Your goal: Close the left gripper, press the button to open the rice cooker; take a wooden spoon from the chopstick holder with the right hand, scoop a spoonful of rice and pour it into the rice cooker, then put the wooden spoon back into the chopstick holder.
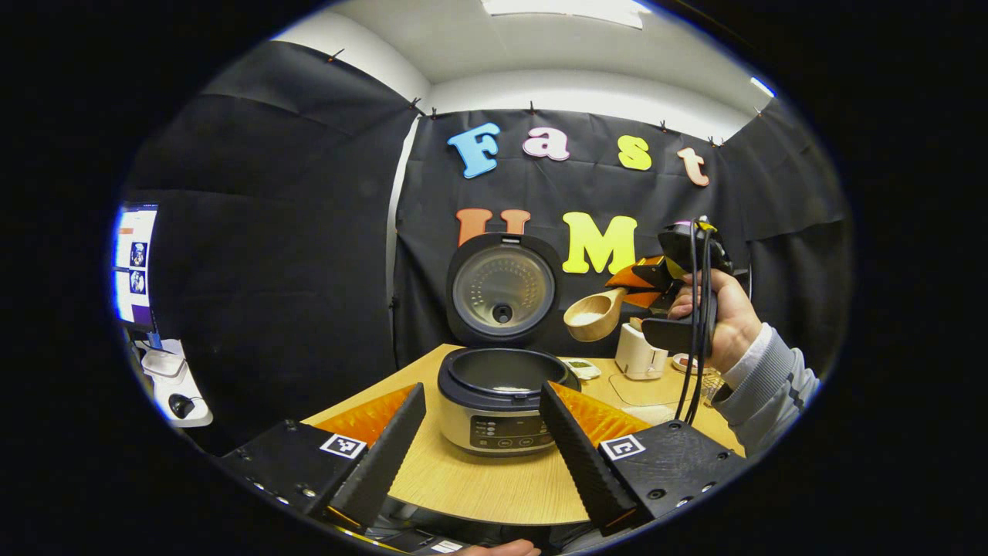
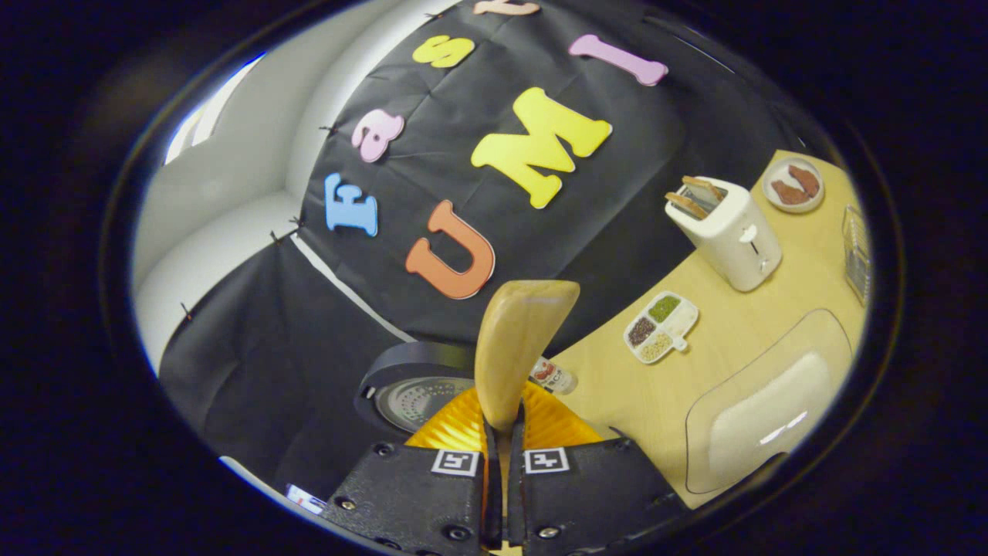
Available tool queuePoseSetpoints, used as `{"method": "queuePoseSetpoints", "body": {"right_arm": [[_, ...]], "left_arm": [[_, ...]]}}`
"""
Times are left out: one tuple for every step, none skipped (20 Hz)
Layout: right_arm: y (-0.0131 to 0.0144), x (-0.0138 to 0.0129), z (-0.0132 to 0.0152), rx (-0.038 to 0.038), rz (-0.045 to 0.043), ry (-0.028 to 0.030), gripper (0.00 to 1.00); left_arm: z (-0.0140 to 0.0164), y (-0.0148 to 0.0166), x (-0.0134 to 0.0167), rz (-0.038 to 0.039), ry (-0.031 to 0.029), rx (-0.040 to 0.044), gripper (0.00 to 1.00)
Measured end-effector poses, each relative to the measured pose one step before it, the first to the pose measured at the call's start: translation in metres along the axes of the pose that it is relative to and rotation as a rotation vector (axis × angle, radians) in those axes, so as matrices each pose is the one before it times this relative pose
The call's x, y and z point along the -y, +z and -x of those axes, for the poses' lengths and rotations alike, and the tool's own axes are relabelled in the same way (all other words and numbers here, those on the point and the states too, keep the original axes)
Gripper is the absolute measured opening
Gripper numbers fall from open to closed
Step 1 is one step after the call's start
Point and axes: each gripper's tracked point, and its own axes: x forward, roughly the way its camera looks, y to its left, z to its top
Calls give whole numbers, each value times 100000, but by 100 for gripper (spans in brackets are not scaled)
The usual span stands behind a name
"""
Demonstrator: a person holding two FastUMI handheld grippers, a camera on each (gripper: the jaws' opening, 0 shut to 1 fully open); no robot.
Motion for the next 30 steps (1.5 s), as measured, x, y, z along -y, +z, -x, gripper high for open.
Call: {"method": "queuePoseSetpoints", "body": {"right_arm": [[-252,-486,-518,-441,5268,-1067,8],[-178,-802,-609,289,5486,-75,8],[20,-747,-491,788,5820,-12,8],[-93,-590,-430,923,6264,-443,8],[23,-573,-383,996,6808,-470,8],[39,-691,-237,1147,7213,114,8],[76,-664,-392,1300,7679,152,8],[14,-507,-328,1860,7461,-666,8],[-69,-366,-337,1159,6816,-1113,8],[-354,-523,-63,622,5850,-390,8],[8,-705,-21,479,4776,529,8],[-31,-724,-223,890,5029,520,8],[84,-440,63,1064,5058,314,8],[45,-458,-5,1264,5012,436,8],[105,-619,82,1226,4327,725,8],[47,-544,60,1188,4227,451,8],[118,-530,166,891,3839,640,8],[-46,-510,-28,870,3914,691,13],[134,-585,72,995,3629,969,13],[253,-511,87,1232,3658,766,8],[291,-441,181,1329,3232,406,8],[290,-508,229,1371,3341,937,9],[173,-669,169,744,3848,1743,9],[89,-562,20,315,3924,1447,9],[139,-362,117,515,3507,895,9],[172,-158,140,888,2783,94,10],[176,50,287,731,2110,-467,10],[110,-2,280,585,628,-163,10],[-134,108,326,-456,-887,239,10],[-422,331,304,-1418,-1470,346,7]], "left_arm": [[-15,-68,-327,380,281,-161,95],[96,-62,-405,363,468,43,95],[7,19,-352,366,454,325,95],[32,-79,-161,344,89,-164,95],[25,-123,-231,236,204,-345,95],[-1,-188,-233,61,276,-237,95],[43,-151,-144,63,289,-211,95],[-51,-41,42,-58,-165,-83,95],[-69,-149,66,-221,-368,-426,95],[-47,-124,12,-269,-241,-279,95],[-55,-67,15,-250,-184,35,95],[-11,-79,57,-224,-418,-88,95],[48,23,69,-273,-444,-2,95],[-29,-99,62,-191,-149,-42,95],[-43,-11,-30,-150,75,-24,95],[58,-67,-83,-76,40,67,95],[-32,-16,0,38,29,-57,95],[32,-35,-24,181,166,-69,95],[-85,-187,5,482,132,-173,95],[6,-88,185,597,-754,-464,95],[-32,-145,121,432,-806,-608,95],[99,-95,-74,-29,-178,-477,95],[-59,-56,-2,-480,-5,-286,95],[59,-24,2,-857,-206,-325,95],[74,22,24,-996,-162,-60,95],[19,54,-42,-873,-52,295,95],[-10,81,27,-578,-51,183,95],[-2,-16,26,-358,-273,25,95],[-10,-4,36,-105,-351,-131,95],[82,16,19,122,-334,-148,95]]}}
